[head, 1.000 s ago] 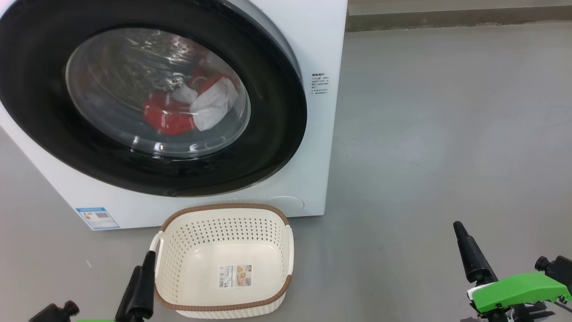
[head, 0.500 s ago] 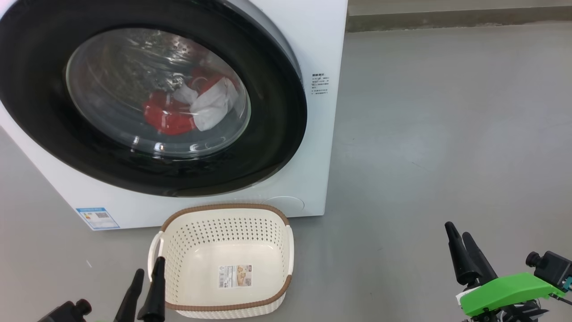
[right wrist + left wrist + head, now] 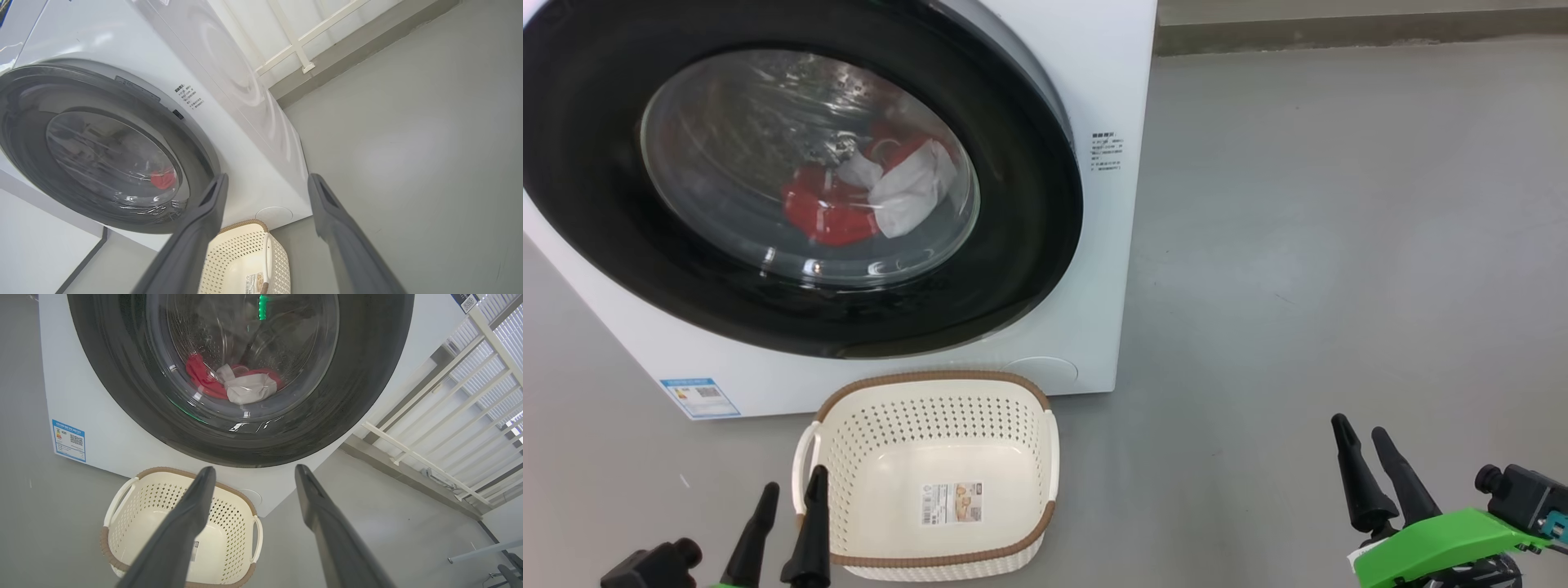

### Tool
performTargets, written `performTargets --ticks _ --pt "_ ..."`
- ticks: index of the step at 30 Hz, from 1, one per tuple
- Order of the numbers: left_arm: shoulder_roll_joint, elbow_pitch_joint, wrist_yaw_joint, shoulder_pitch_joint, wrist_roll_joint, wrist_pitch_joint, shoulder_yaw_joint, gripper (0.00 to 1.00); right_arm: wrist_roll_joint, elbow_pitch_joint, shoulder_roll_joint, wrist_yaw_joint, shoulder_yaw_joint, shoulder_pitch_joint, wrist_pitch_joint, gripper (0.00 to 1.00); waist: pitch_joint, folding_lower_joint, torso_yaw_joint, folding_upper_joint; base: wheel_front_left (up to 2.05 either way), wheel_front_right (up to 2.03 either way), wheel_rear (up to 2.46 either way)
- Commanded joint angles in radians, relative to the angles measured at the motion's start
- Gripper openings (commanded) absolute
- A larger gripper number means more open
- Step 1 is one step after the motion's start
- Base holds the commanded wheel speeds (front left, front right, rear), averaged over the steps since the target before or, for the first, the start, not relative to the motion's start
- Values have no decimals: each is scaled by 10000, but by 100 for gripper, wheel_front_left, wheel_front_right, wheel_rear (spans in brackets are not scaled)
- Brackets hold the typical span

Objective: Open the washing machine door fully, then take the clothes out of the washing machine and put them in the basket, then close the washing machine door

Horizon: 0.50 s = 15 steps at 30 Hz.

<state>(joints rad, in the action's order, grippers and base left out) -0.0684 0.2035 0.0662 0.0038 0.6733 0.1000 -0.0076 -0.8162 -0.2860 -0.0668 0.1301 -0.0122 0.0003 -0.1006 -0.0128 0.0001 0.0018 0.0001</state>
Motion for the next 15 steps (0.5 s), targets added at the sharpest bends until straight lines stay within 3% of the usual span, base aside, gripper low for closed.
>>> performTargets --ticks 1,15 --pt "-181 -341 -94 -69 -382 145 140 100 312 318 -201 4 209 -69 -156 100 10 -1 0 -1 0 0 0" --pt "-290 -568 -261 64 -2164 590 26 100 1794 351 -308 5 385 87 -596 100 37 -1 -27 -1 0 0 0"
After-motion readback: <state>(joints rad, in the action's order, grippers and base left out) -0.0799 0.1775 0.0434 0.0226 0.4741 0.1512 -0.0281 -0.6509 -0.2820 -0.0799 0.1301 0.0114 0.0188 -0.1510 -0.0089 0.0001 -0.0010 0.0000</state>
